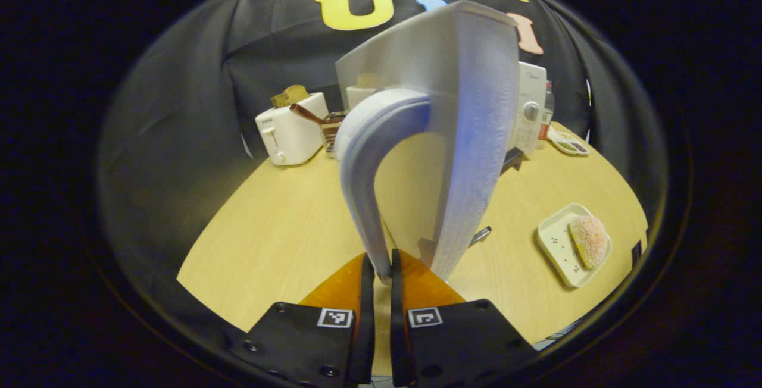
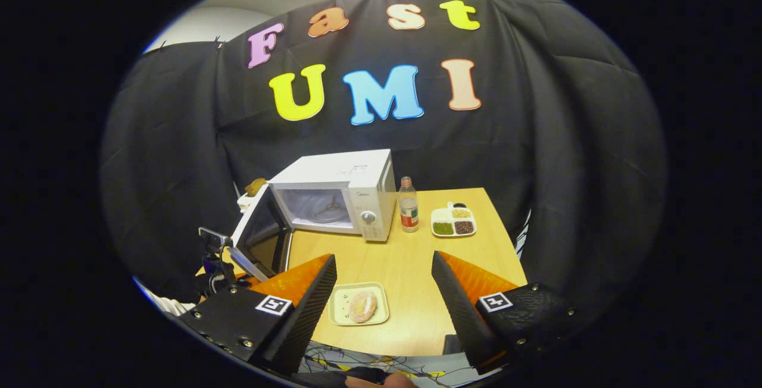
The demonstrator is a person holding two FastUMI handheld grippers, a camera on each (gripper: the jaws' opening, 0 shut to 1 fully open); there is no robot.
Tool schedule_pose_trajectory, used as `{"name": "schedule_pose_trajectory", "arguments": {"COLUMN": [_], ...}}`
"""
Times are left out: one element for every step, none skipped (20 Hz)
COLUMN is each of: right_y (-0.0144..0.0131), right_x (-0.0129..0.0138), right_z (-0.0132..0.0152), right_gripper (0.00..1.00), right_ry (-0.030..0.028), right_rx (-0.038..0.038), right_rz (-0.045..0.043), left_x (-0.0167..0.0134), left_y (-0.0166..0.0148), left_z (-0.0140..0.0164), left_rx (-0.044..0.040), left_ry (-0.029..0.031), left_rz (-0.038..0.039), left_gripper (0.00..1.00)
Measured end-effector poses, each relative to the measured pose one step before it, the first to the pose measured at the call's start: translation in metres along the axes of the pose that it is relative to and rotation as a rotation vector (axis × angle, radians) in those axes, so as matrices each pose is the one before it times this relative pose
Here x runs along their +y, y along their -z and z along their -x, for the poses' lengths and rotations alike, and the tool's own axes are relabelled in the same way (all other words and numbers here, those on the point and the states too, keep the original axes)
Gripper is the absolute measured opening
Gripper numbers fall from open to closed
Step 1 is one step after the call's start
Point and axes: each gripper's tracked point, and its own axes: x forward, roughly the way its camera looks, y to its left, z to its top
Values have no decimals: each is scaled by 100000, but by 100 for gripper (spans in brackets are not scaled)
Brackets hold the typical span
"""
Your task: Open the microwave oven with the left hand, put the food in, and close the microwave oven.
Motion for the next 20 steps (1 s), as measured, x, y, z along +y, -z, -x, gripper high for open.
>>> {"name": "schedule_pose_trajectory", "arguments": {"right_y": [817,712,982,919,1265,1076,1025,1021,357,112,131,291,824,509,1177,676,511,236,470,175], "right_x": [437,273,498,616,605,597,625,585,245,229,49,36,97,167,-4,-119,194,146,168,241], "right_z": [-559,-546,-656,-939,-1259,-1302,-1551,-1710,-1670,-1260,-1206,-1131,-1118,-1007,-1054,-1146,-1049,-880,-839,-582], "right_gripper": [98,98,98,98,98,99,98,98,99,99,99,99,99,99,99,98,99,99,99,99], "right_ry": [-487,11,-596,-355,363,297,826,819,1970,1951,2092,1262,761,364,1134,1723,529,585,231,30], "right_rx": [2129,1924,2377,2358,3314,3016,3603,3759,2679,1202,951,1898,2872,2512,2326,3063,2333,1894,1952,1357], "right_rz": [815,341,-545,-667,297,264,-89,485,840,1269,686,136,-157,24,802,1192,1004,610,37,-269], "left_x": [937,997,1149,1306,1565,1730,1299,929,775,743,697,700,458,183,-136,213,503,539,391,311], "left_y": [494,379,473,301,431,-257,-313,-204,-298,-183,50,-275,-289,-574,-804,-681,-128,-98,185,-24], "left_z": [119,125,98,163,239,195,24,52,42,-45,-9,99,325,552,502,658,509,628,370,711], "left_rx": [1031,434,253,399,1783,-31,-556,-1001,-1869,-1389,-878,-776,-985,-1420,-2434,-1880,-1476,-632,-28,-358], "left_ry": [1545,1324,789,-9,-1700,-2357,-961,447,400,326,284,-507,69,404,1538,-406,-1053,-1416,-1812,-1692], "left_rz": [3360,3587,3545,3364,2208,399,-497,-985,-1299,-1668,-1654,-1721,-1026,-113,31,-417,28,1314,1851,2351], "left_gripper": [21,20,20,20,19,19,16,14,16,16,16,16,14,14,13,14,15,29,32,32]}}
